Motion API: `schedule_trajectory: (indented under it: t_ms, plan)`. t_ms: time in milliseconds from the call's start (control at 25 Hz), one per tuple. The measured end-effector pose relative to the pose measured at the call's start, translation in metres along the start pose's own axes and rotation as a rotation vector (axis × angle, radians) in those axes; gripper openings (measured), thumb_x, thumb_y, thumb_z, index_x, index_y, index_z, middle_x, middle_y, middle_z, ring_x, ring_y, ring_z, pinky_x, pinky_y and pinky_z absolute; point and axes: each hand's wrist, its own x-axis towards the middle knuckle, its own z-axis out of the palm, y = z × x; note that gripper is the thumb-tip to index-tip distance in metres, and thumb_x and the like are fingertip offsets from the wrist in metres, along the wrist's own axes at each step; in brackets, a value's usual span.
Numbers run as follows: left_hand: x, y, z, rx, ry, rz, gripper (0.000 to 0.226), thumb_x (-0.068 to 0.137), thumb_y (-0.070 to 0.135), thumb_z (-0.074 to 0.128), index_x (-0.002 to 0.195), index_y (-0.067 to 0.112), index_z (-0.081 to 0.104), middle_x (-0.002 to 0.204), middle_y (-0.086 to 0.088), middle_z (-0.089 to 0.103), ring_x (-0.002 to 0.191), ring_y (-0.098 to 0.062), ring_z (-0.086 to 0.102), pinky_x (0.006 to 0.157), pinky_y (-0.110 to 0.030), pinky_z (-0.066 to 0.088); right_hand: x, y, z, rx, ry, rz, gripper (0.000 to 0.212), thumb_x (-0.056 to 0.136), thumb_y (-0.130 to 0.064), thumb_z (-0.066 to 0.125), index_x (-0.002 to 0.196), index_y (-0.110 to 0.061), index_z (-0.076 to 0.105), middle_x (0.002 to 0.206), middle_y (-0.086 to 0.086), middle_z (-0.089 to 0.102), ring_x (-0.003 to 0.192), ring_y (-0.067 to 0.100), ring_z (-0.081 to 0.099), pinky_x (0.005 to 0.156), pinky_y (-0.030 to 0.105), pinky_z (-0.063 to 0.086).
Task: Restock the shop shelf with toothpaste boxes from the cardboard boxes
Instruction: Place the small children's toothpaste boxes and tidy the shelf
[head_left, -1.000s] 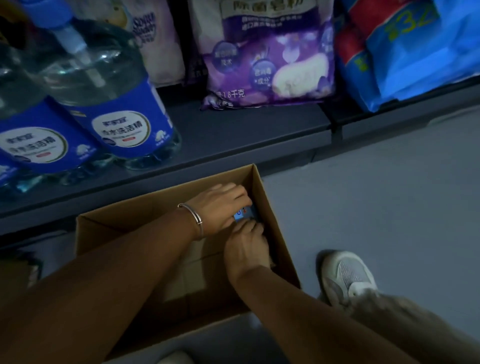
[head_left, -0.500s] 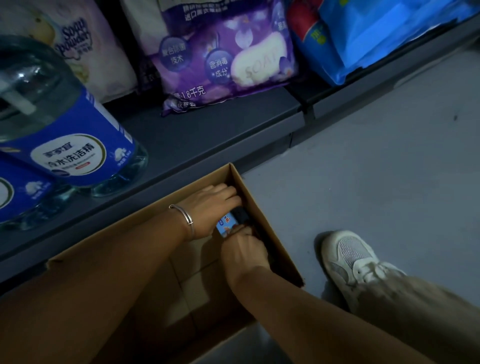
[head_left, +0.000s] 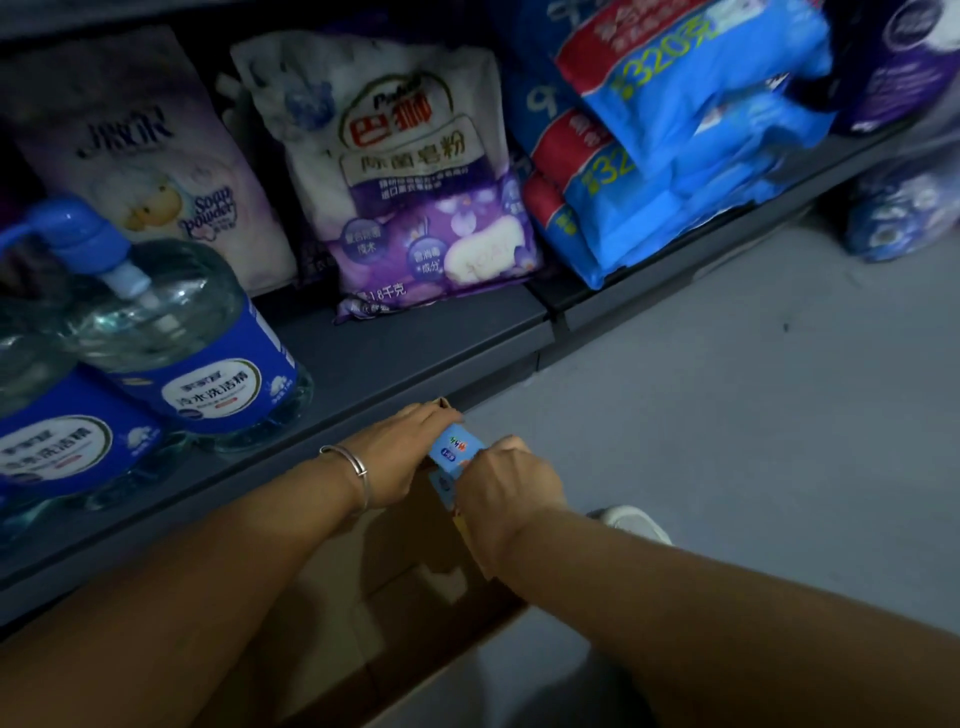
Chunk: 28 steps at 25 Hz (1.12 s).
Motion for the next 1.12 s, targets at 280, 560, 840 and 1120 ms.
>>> schedule_trajectory:
  t_ms: [280,560,840,1120]
  plan:
    - [0.007,0.0,0.04,-0.079,0.113,-0.051,0.057,0.087,0.011,0.055,0.136,0.025,0.028,0.13,-0.001,0.048,0.118,-0.014,0.051,0.095,-0.032,0.05,0.013,0.059,-0.007,0.132,0.19,0.166,0.05,0.092,-0.018,0.055,0.136,-0.005,0.036,0.123,0.014,0.045,0.106,0.023,0.055,0.07,0.027,0.04]
    - [0.015,-0.011,0.088,-0.403,0.456,-0.144,0.05,0.088,0.005,0.054,0.134,0.014,0.038,0.125,0.004,0.039,0.109,-0.008,0.047,0.089,-0.026,0.049,0.051,0.066,0.018,0.243,0.187,0.211,0.058,0.087,-0.022,0.062,0.135,-0.006,0.034,0.12,0.012,0.045,0.1,0.023,0.056,0.067,0.027,0.04]
    - [0.011,-0.038,0.126,0.202,0.101,0.272,0.042,0.073,0.022,0.038,0.1,0.028,0.071,0.096,0.009,0.069,0.086,-0.01,0.066,0.075,-0.019,0.055,0.064,0.062,0.035,0.227,0.167,0.211,0.057,0.088,-0.022,0.06,0.137,-0.005,0.034,0.119,0.012,0.046,0.095,0.021,0.056,0.068,0.028,0.044]
    - [0.023,-0.029,0.129,0.454,-0.006,0.358,0.042,0.043,0.036,0.088,0.082,0.03,0.074,0.082,0.008,0.071,0.074,-0.011,0.068,0.066,-0.02,0.056,0.066,0.065,0.045,0.206,0.161,0.197,0.058,0.088,-0.023,0.061,0.137,-0.006,0.035,0.12,0.012,0.046,0.096,0.021,0.057,0.072,0.028,0.048]
